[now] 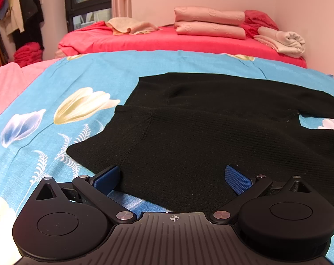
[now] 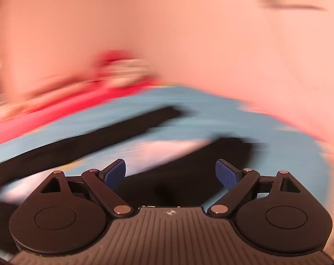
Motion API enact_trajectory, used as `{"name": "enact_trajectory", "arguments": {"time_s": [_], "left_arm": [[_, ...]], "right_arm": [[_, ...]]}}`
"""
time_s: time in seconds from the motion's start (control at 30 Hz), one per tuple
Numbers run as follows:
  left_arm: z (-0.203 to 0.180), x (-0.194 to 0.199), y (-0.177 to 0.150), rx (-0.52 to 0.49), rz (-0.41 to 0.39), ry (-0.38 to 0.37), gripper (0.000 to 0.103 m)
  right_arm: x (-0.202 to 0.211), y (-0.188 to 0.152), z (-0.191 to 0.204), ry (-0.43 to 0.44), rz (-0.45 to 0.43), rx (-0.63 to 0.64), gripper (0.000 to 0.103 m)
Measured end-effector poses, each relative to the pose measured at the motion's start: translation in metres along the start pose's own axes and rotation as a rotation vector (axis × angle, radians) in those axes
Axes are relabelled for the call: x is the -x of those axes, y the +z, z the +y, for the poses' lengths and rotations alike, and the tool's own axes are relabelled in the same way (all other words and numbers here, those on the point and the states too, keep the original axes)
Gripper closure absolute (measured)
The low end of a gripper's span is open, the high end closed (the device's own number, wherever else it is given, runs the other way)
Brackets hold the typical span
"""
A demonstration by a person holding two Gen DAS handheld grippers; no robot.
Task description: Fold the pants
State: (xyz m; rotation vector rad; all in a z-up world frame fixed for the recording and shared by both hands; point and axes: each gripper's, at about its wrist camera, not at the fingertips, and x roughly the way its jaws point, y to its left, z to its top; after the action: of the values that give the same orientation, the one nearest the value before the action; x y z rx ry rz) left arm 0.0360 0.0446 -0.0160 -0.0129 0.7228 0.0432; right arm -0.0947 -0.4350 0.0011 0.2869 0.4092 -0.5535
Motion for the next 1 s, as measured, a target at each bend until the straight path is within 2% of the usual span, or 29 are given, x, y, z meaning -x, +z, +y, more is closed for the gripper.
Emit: {"name": "enact_trajectory", "arguments": {"time_s": [0.03,0.07,0.1,0.13,0.17,0.2,0.23,0.27,0.33,0.37,0.43,0.47,0.53,0.57,0.63,0.7,0.73,0.8,0.83,0.97,1.0], "left_arm": [[0.000,0.000,0.000,0.000,0.001,0.001,0.000],[0.000,0.000,0.000,0.000,0.002,0.001,0.000],[0.000,0.000,0.001,-0.001,0.005,0.001,0.000],[0.000,0.000,0.001,0.000,0.007,0.000,0.000],[0.000,0.000,0.002,0.001,0.010,0.000,0.000],[0.000,-0.001,0.003,0.000,0.013,0.001,0.000],[-0.001,-0.001,0.003,-0.002,0.016,0.004,0.000],[-0.001,-0.001,0.004,-0.004,0.018,0.005,0.000],[0.000,-0.002,0.004,-0.002,0.018,0.005,0.000],[0.000,-0.002,0.003,-0.002,0.017,0.005,0.000],[0.000,-0.002,0.003,-0.003,0.015,0.007,0.000],[0.000,-0.002,0.003,-0.004,0.015,0.007,0.000],[0.000,-0.002,0.002,-0.002,0.013,0.004,0.000],[0.000,-0.002,0.002,-0.002,0.012,0.005,0.000],[0.000,-0.002,0.002,-0.003,0.012,0.007,0.000],[0.000,-0.001,0.003,-0.006,0.017,0.007,0.000],[0.000,0.000,0.004,-0.007,0.022,0.005,0.000],[0.001,0.005,0.007,0.006,0.042,-0.002,0.000],[0.002,0.010,0.009,0.020,0.048,-0.012,0.000],[-0.011,0.034,0.018,0.007,-0.014,-0.109,0.000],[-0.019,0.037,0.020,-0.014,-0.027,-0.128,0.000]], "right_arm": [[-0.015,0.006,-0.016,-0.089,0.031,-0.045,0.012],[-0.028,0.008,-0.033,-0.138,0.071,-0.085,0.012],[-0.041,0.010,-0.044,-0.134,0.107,-0.120,0.014],[-0.053,0.011,-0.055,-0.107,0.139,-0.155,0.023],[-0.061,0.010,-0.056,-0.099,0.151,-0.174,0.026],[-0.062,0.008,-0.051,-0.112,0.113,-0.137,0.062],[-0.065,0.006,-0.042,-0.072,0.118,-0.070,0.089],[-0.059,0.006,-0.032,-0.031,0.113,-0.039,0.089],[-0.043,0.007,-0.030,-0.074,0.042,-0.009,0.092],[-0.038,0.010,-0.044,-0.122,0.002,-0.070,0.093],[-0.040,0.009,-0.073,-0.227,0.002,-0.198,0.098],[-0.042,0.005,-0.082,-0.256,0.025,-0.229,0.097],[-0.036,-0.004,-0.087,-0.239,0.016,-0.220,0.096],[-0.035,-0.003,-0.087,-0.249,0.012,-0.204,0.092],[-0.026,-0.003,-0.082,-0.297,-0.011,-0.181,0.070],[-0.016,-0.001,-0.069,-0.323,-0.070,-0.140,0.059],[-0.013,0.007,-0.057,-0.303,-0.110,-0.097,0.045],[0.001,0.007,-0.028,-0.234,-0.168,0.017,0.031],[0.011,0.007,-0.013,-0.175,-0.180,0.072,0.029],[0.034,0.002,0.050,0.188,-0.067,0.253,0.032],[0.037,-0.002,0.066,0.264,-0.037,0.290,0.037]]}}
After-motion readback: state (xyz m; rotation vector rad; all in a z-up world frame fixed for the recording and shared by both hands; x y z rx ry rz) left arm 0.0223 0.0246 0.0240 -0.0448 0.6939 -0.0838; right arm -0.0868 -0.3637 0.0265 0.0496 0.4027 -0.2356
